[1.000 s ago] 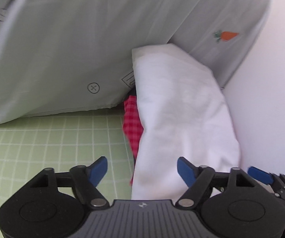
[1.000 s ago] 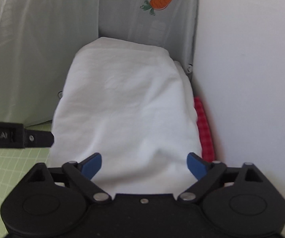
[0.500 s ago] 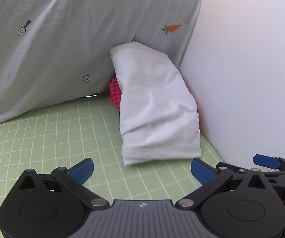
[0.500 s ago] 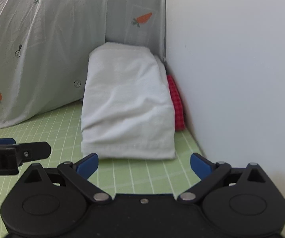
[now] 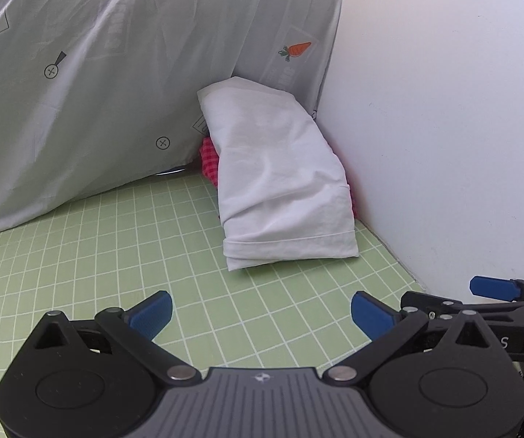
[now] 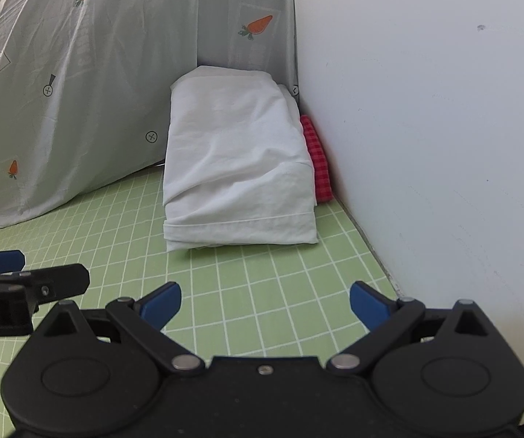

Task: Fold clothes
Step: 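Open both grippers to set the folded shirt down and withdraw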

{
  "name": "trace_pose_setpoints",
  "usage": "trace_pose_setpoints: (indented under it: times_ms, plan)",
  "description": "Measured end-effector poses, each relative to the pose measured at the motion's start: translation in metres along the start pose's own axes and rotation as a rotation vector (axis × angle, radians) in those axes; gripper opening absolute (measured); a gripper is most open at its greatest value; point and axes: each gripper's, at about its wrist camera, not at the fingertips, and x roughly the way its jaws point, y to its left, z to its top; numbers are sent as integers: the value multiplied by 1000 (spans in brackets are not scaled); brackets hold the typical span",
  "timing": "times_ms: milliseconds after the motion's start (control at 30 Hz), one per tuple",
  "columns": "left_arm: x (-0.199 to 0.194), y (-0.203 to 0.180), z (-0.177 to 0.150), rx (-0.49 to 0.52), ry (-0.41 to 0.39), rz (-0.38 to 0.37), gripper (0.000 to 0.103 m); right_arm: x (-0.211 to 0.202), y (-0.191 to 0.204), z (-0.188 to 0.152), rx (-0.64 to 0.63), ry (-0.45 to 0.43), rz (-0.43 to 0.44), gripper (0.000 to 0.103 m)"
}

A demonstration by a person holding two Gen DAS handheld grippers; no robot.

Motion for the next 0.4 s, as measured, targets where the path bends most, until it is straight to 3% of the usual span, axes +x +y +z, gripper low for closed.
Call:
trace_pose_setpoints:
  times_ms: [400]
  plan:
    - [-14,-5,-2,8,-17,9,103,-11,-3,-2,9,-21,8,100]
